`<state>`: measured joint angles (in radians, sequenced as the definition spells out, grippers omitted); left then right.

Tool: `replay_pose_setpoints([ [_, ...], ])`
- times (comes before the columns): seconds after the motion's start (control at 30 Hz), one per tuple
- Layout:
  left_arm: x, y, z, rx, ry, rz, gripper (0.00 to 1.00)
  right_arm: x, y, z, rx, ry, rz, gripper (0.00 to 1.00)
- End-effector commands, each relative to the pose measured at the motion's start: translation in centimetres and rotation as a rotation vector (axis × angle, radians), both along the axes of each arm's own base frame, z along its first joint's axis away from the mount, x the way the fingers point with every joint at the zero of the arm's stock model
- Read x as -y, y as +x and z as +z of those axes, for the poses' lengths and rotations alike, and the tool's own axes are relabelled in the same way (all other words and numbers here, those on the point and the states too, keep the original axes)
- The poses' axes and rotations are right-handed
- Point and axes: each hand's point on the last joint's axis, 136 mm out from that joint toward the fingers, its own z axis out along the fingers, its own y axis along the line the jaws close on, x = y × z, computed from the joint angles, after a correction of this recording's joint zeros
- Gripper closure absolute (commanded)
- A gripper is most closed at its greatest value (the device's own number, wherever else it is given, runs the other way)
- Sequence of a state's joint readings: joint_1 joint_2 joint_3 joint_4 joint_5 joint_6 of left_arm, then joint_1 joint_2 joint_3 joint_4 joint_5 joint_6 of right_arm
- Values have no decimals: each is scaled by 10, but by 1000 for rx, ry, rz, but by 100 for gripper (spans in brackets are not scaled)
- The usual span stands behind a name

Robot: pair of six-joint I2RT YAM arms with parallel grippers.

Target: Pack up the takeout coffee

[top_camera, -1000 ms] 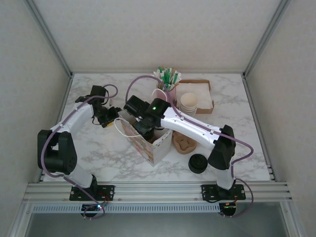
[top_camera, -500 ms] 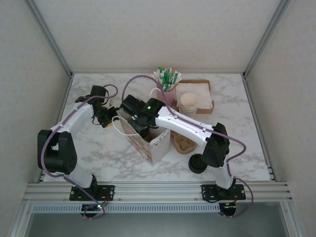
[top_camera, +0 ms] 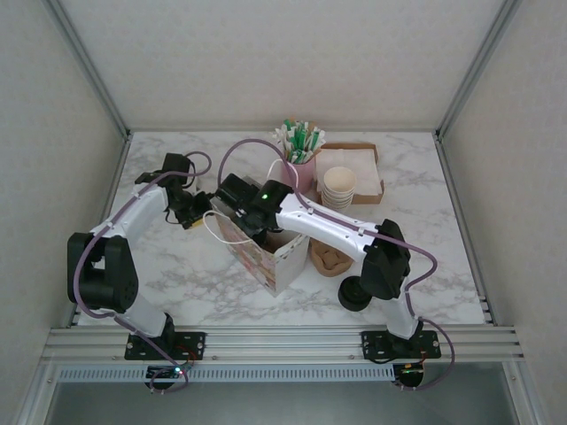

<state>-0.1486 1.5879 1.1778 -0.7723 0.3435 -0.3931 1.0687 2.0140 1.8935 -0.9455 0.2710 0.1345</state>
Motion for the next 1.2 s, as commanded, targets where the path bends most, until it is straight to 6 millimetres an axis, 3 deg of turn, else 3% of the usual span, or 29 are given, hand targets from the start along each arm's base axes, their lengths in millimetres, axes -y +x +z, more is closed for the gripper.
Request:
replay_pose_setpoints([
  [0.0,-6,1,5,-8,22,12,34,12,-11,-21,-49,-62,-2,49],
  [0.27,-7,1,6,-5,28,15,34,7,-14,-15,-51,-23,-2,49],
  [0.83,-8,1,4,-11,32,20,34,14,-59,-77,-261,-107,-64,49],
  [0.97,-8,0,4,-12,26,39,35,14,-60,-74,-242,-115,-69,49],
  [1.17,-26,-7,14,24,71,199,41,5,-48,-45,-153,-82,-73,49],
])
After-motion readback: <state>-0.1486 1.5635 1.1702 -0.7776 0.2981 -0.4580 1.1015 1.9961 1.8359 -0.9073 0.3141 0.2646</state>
